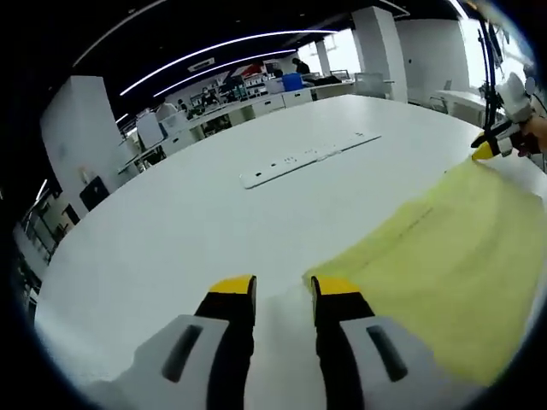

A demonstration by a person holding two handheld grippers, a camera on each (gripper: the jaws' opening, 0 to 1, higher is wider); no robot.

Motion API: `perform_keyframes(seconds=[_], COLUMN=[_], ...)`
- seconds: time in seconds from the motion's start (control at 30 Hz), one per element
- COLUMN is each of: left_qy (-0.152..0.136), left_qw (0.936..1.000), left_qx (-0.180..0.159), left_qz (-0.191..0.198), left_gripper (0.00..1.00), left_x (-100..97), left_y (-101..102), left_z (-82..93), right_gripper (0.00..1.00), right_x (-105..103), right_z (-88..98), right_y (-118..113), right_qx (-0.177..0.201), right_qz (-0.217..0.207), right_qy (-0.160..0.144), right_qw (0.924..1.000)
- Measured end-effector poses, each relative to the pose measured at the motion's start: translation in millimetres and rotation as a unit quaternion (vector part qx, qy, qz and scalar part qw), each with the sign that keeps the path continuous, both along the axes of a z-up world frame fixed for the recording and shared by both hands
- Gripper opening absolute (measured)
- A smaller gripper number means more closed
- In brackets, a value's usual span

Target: Fold the garment on the visible template until the final outline fits inside the template.

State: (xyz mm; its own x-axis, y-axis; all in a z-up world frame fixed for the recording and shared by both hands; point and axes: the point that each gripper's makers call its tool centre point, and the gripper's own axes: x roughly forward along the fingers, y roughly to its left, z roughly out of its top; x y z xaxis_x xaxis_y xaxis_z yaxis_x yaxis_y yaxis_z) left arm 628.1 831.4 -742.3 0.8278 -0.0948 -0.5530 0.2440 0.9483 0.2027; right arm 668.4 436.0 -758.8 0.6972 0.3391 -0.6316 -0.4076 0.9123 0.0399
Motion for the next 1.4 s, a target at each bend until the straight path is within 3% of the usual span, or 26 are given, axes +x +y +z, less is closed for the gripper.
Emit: perform_keyframes(seconds=[0.03,0.3,0.63,1.03,1.2,1.4], left_qy=[0.000,0.009,0.021,0.032,0.053,0.078], left_qw=[1.0000,0.9950,0.9931,0.9899,0.9885,0.9846], left_qx=[-0.009,-0.100,-0.114,-0.126,-0.125,-0.143], left_qz=[-0.001,0.006,-0.019,-0.058,-0.067,-0.063], left_gripper=[0.27,0.41,0.52,0.56,0.56,0.49], left_x=[-2.0,-33.1,-74.1,-121.0,-139.6,-160.9], left_y=[0,-2,-8,-30,-33,-33], left_z=[0.8,8.6,12.8,12.0,4.3,-6.7], right_gripper=[0.36,0.53,0.60,0.64,0.61,0.49], right_x=[-2,-28,-74,-136,-156,-175], right_z=[1.9,13.4,23.7,25.5,23.1,14.8], right_y=[3,18,28,25,23,21], right_qx=[0.023,0.106,0.094,0.098,0.095,0.100], right_qz=[-0.003,0.020,0.075,0.098,0.106,0.113], right_qy=[0.006,0.045,0.059,0.079,0.089,0.108], right_qw=[0.9997,0.9932,0.9910,0.9872,0.9858,0.9827])
